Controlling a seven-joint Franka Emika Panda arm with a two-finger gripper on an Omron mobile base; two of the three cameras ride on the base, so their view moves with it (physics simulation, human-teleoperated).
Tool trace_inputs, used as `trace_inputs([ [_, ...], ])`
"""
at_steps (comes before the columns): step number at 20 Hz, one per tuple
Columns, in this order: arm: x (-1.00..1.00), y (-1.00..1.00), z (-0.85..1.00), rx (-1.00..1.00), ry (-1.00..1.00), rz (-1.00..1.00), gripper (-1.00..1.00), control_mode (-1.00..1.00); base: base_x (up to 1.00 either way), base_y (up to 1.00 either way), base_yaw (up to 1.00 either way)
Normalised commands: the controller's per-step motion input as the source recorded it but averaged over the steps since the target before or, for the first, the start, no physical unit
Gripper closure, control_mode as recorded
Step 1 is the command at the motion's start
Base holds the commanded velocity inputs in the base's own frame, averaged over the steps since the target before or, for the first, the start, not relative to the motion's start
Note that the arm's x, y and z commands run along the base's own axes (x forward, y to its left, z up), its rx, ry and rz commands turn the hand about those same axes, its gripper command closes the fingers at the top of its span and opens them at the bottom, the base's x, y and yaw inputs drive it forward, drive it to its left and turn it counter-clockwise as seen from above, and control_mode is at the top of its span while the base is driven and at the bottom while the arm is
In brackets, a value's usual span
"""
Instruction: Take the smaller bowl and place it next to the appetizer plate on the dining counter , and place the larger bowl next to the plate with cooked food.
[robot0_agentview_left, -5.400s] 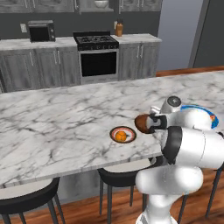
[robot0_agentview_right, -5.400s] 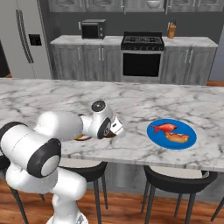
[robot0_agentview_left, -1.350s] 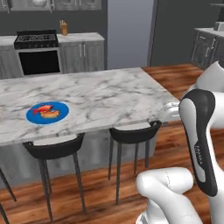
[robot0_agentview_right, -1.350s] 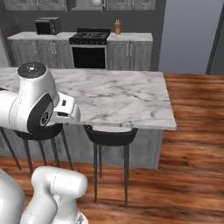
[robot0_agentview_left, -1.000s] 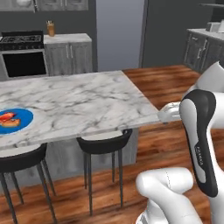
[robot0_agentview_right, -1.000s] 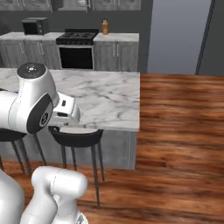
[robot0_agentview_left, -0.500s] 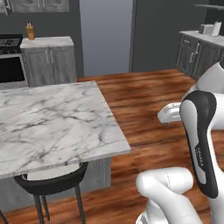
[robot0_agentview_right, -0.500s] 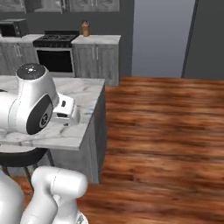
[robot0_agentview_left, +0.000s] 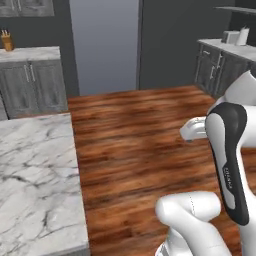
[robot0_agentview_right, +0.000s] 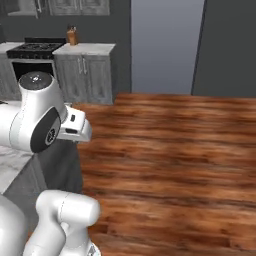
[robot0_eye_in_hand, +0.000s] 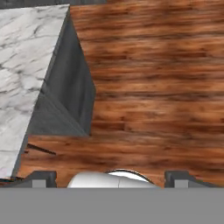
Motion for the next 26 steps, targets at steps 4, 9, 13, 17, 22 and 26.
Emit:
trace_inputs([
  [4,0.00,0.00,0.00,0.00,0.00,0.00,-1.00,1.00,1.00,-1.00,0.24],
  [9,0.00,0.00,0.00,0.00,0.00,0.00,-1.00,1.00,1.00,-0.77,0.46],
  [13,0.00,0.00,0.00,0.00,0.00,0.00,-1.00,1.00,1.00,-0.61,0.50],
  [17,0.00,0.00,0.00,0.00,0.00,0.00,-1.00,1.00,1.00,-0.57,0.49],
  [22,0.00,0.00,0.00,0.00,0.00,0.00,-1.00,1.00,1.00,-0.61,0.47],
  [26,0.00,0.00,0.00,0.00,0.00,0.00,-1.00,1.00,1.00,-0.65,0.45],
])
